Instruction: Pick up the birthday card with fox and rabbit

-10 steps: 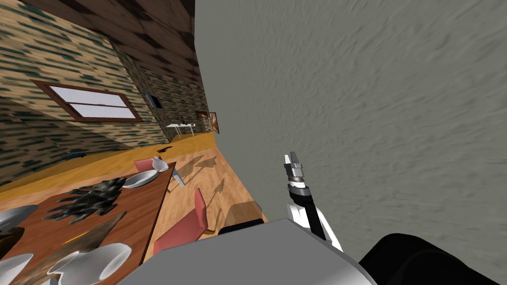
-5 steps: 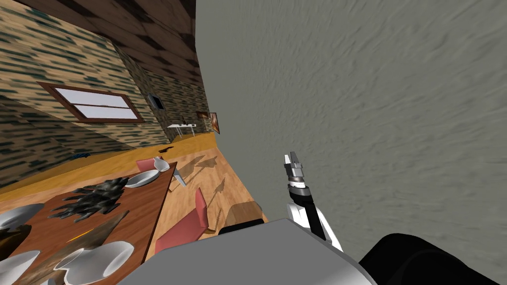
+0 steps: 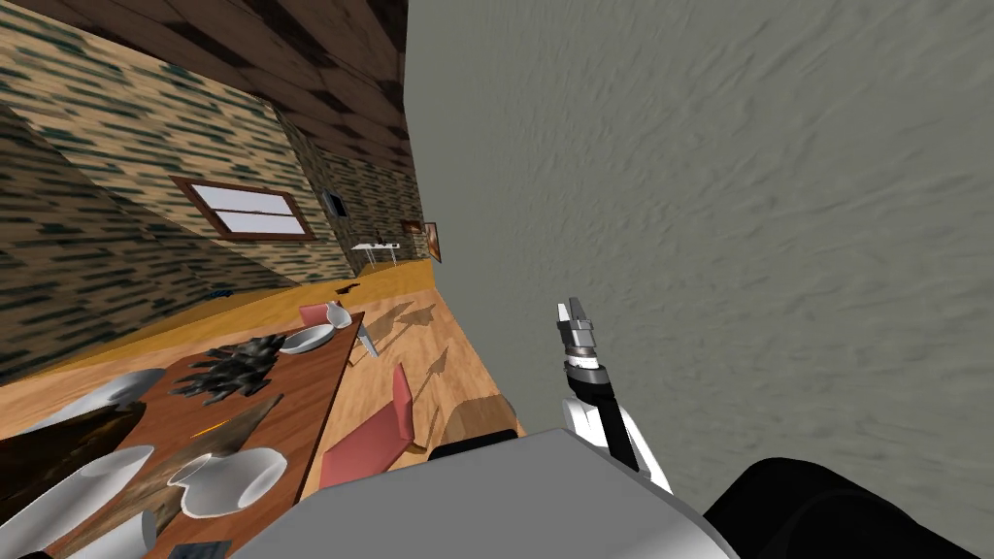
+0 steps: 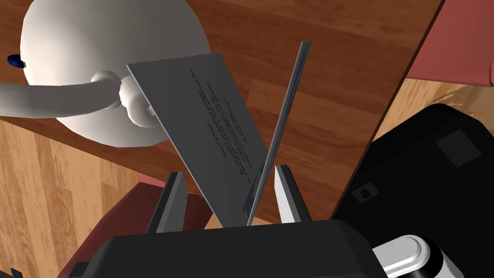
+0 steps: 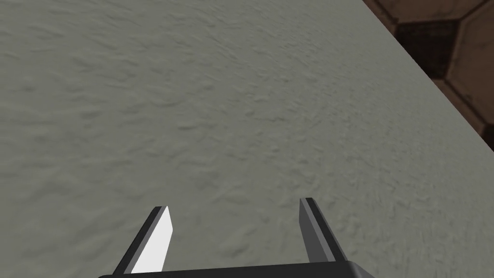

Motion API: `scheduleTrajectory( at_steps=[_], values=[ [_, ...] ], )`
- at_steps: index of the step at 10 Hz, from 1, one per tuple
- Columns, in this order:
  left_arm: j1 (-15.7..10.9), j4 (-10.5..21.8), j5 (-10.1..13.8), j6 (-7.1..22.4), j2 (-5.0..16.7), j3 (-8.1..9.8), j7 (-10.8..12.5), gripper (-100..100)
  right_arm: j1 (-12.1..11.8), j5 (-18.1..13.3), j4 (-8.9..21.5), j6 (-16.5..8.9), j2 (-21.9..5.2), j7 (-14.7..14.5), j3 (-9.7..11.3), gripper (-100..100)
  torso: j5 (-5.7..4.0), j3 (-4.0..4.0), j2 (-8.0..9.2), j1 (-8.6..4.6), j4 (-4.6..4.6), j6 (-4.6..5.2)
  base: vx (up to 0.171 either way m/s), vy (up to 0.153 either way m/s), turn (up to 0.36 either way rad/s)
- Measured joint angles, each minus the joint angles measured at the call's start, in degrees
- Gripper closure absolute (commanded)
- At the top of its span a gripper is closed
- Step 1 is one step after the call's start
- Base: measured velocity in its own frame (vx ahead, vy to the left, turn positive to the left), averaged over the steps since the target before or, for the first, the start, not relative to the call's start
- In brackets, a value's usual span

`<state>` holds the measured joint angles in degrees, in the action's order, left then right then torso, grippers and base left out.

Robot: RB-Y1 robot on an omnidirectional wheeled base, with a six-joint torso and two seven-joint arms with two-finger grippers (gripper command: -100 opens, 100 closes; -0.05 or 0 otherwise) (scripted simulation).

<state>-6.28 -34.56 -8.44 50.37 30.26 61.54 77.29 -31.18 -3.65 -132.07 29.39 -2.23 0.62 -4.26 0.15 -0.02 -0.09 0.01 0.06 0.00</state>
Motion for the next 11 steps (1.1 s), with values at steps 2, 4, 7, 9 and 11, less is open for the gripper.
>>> scheduleTrajectory(
  at_steps=[2,4,7,9,11],
  values=[
    [-2.1,-1.6,-1.2,0.8,-1.2,-1.85,-0.7,100,0.0,0.0,0.0,0.0,0.0,0.0,0.0,0,-0.01,-0.04,-0.06,0.00,-0.03,-0.11,0.062,-0.018,0.345],
    [-3.8,-0.6,-1.8,0.9,-0.8,-2.96,-1.2,100,0.0,0.0,0.0,0.0,0.0,0.0,0.0,0,-0.02,0.01,-0.01,-0.02,0.02,0.03,0.021,-0.011,0.018],
    [-3.9,-4.1,-2.0,2.7,-2.3,-3.45,-1.7,100,0.0,0.0,0.0,0.0,0.0,0.0,0.0,0,-0.03,0.11,0.16,0.06,0.05,-0.10,0.014,0.000,0.153],
    [-5.2,-4.0,-2.6,3.1,-2.4,-4.39,-2.1,100,0.0,0.0,0.0,0.0,0.0,0.0,0.0,0,-0.10,0.10,0.14,-0.01,0.07,-0.07,0.029,-0.014,0.107],
    [-5.6,-5.6,-2.9,4.2,-3.0,-4.93,-2.5,0,0.0,0.0,0.0,0.0,0.0,0.0,0.0,0,-0.08,0.11,0.15,-0.02,0.08,-0.05,0.008,-0.003,0.014]
  ],
)
